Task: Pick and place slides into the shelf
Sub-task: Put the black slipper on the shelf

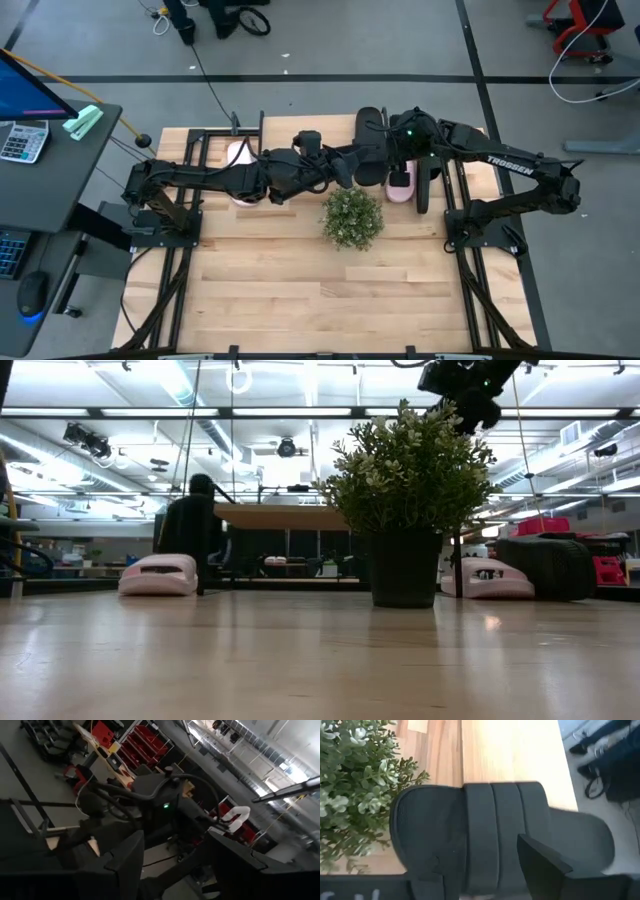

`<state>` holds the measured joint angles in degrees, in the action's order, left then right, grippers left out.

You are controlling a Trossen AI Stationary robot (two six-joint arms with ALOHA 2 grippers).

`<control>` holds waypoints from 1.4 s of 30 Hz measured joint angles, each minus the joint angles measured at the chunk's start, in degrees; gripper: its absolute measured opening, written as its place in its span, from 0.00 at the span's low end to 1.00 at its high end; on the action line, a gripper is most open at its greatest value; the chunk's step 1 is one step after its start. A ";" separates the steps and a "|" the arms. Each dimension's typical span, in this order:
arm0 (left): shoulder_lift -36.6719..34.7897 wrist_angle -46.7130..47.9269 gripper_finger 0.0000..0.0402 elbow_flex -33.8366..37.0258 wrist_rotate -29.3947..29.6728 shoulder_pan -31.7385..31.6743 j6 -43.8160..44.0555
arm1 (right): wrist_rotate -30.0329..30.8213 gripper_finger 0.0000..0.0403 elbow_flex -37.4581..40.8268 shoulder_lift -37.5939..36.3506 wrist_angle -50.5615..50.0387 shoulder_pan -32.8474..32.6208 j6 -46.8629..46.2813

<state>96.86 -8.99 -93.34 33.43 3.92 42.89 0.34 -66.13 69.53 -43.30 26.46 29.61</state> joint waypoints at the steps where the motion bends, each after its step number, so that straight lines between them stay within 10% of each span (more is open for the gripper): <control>1: 0.00 0.00 0.54 0.00 0.04 0.00 -0.55 | 0.66 0.45 -0.55 -0.30 -1.36 -0.01 -1.07; 26: 0.00 18.89 0.52 0.00 -3.73 -4.63 -1.27 | 1.59 0.44 -3.28 -17.36 -22.49 0.00 -28.09; 42: 0.00 20.48 0.51 0.00 -5.28 -6.68 -1.09 | 9.88 0.44 15.53 -22.31 -18.07 0.02 -43.73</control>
<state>96.86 11.49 -93.34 28.15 -2.76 41.80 10.22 -50.60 47.22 -61.37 26.48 -14.12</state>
